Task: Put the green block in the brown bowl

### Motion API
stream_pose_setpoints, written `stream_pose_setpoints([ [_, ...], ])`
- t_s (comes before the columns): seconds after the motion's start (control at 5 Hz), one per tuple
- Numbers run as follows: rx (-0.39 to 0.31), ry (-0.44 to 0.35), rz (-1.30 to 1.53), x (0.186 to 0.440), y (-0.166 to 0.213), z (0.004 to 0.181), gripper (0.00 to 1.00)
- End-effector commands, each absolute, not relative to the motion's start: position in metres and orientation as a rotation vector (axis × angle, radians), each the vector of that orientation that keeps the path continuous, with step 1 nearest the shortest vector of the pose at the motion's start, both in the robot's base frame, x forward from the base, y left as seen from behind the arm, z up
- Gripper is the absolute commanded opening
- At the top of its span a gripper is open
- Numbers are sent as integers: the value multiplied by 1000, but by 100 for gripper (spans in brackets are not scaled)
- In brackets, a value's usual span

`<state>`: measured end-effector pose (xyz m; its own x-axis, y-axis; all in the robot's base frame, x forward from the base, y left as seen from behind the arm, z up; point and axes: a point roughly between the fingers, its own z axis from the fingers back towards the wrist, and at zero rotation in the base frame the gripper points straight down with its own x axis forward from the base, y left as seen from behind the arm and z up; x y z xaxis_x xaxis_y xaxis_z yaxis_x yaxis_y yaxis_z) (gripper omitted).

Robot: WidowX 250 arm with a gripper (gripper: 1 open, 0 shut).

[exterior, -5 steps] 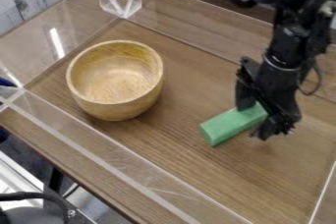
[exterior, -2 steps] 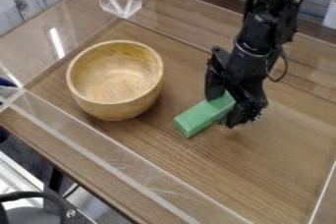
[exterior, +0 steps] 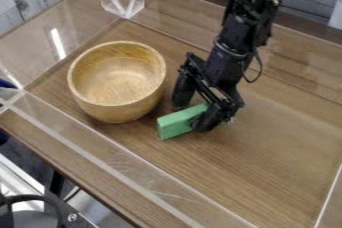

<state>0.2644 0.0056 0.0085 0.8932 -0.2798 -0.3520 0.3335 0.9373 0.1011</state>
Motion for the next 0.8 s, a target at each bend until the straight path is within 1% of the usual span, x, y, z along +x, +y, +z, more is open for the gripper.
stream_pose_setpoints([
  [0.0, 180, 364, -297, 263, 14, 18, 100],
  [0.2, 184, 352, -316, 265, 18, 24, 0],
  [0.4, 190, 339, -333, 268, 21, 29, 0],
  [0.6, 218, 347, -346, 269, 16, 38, 0],
])
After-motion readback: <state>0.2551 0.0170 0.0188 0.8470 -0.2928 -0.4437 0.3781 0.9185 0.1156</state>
